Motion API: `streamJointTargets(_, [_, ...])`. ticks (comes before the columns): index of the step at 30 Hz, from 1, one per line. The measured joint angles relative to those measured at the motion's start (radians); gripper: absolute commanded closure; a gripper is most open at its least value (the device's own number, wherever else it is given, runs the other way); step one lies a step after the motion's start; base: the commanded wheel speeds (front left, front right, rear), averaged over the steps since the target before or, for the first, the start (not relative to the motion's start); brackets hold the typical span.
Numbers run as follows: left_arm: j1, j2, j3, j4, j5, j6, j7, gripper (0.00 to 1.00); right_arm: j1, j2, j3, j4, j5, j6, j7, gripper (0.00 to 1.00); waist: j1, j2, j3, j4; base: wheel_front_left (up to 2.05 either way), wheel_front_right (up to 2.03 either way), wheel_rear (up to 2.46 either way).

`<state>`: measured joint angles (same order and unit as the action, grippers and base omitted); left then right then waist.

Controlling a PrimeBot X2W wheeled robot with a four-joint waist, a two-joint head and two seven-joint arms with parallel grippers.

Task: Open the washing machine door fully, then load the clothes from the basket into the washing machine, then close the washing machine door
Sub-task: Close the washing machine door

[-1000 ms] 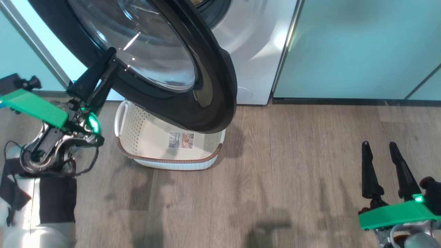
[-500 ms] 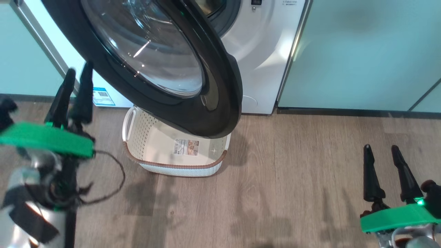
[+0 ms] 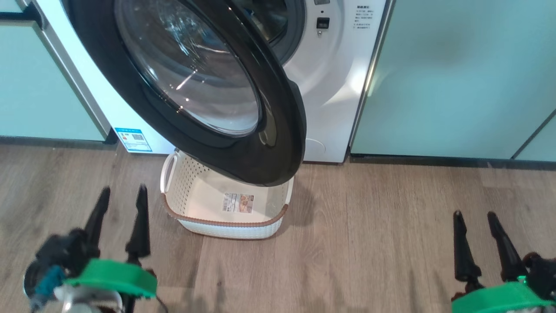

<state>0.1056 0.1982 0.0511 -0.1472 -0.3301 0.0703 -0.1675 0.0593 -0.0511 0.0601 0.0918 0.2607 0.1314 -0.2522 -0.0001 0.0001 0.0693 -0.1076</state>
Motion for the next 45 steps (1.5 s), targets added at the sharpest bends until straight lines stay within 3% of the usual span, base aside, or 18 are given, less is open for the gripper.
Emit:
streamJointTargets(13, [0.095,-0.007,-0.033,0.002,0.068,0.056,-0.007,0.0,0.044,-0.004,0.01,0.0,-0.022,0.0,0.0,0.0,0.0,0.0,-0.036,0.004,0.0,0.0,0.0])
streamJointTargets(38, [0.098,-0.018,-0.064,-0.013,0.068,0.084,0.019,0.0,0.045,-0.004,0.019,0.007,-0.021,0.0,0.0,0.0,0.0001,0.0,-0.038,-0.013,0.0,0.0,0.0])
streamJointTargets(39, [0.098,-0.018,-0.064,-0.013,0.068,0.084,0.019,0.0,0.045,-0.004,0.019,0.007,-0.021,0.0,0.0,0.58,0.0001,0.0,-0.037,-0.014,0.0,0.0,0.0])
streamJointTargets(40, [0.098,-0.018,-0.065,-0.013,0.068,0.084,0.019,0.0,0.045,-0.004,0.02,0.007,-0.021,0.0,0.0,1.0,0.0001,0.0,-0.037,-0.014,0.0,0.0,0.0])
streamJointTargets(45, [0.098,-0.018,-0.076,-0.015,0.074,0.088,0.019,0.0,0.045,-0.006,0.039,0.022,-0.005,0.0,0.001,1.0,0.0001,0.0,-0.035,-0.012,0.0,0.0,0.0])
